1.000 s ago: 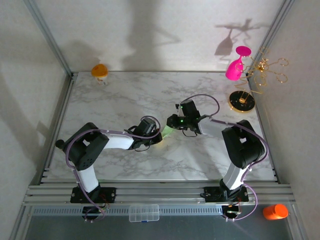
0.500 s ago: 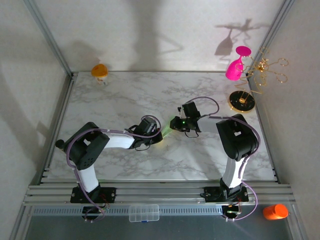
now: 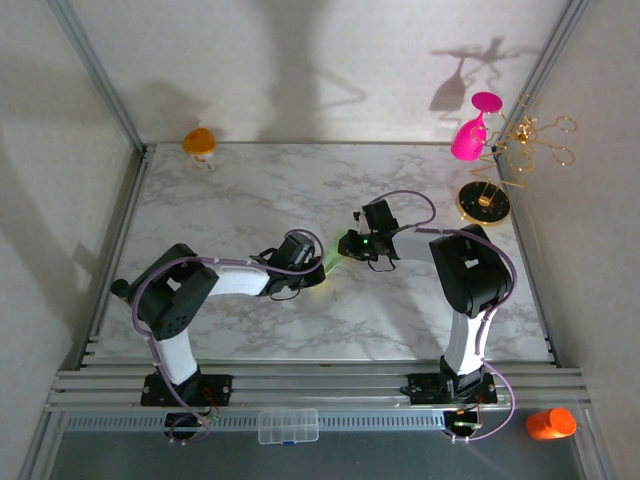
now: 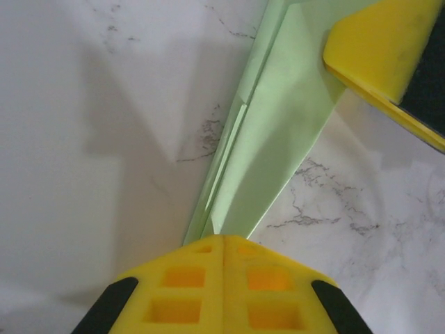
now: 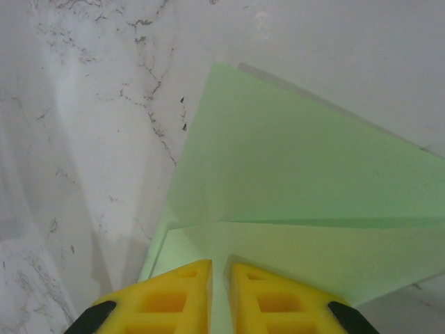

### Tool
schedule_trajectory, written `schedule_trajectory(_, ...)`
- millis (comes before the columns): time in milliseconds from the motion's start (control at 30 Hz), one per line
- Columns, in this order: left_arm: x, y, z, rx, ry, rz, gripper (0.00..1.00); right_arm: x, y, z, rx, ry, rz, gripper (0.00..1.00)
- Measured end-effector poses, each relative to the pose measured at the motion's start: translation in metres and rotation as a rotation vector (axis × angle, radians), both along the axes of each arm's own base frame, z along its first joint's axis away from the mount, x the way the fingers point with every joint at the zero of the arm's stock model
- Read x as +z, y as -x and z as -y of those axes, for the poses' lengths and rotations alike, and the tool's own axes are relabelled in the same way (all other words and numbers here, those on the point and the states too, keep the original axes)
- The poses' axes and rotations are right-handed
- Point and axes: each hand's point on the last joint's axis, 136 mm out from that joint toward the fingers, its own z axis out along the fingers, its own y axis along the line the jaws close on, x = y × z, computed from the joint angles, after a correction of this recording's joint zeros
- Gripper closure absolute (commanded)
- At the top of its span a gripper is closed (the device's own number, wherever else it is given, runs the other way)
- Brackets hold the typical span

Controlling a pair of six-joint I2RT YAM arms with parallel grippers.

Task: Fold a paper plane with a square sheet of paper (pick it up from the middle)
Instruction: Fold the wing for the fifth time at the center of the table.

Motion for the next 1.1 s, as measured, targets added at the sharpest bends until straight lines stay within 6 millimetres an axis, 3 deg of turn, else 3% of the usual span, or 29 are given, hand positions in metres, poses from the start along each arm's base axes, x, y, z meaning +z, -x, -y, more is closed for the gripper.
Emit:
schedule_trajectory(100,0.011,-0.003,0.006,-0.024,0.015,0.021,0.97,0.000,0.000,0.000,-0.001,0.000,-0.001,0.83)
schedule_trajectory(300,0.044,-0.030,0.034,-0.051,0.091,0.099,0.98,0.000,0.000,0.000,-0.005,-0.004,-0.005,0.83)
schedule_trajectory(600,0.001,-0.031,0.034,-0.059,0.035,0.031,0.99,0.000,0.000,0.000,-0.009,-0.004,-0.008,0.83)
schedule_trajectory(1100,-0.004,-0.019,0.028,-0.125,0.033,0.087,1.00,-0.002,0.006,0.000,-0.008,0.001,-0.043,0.83)
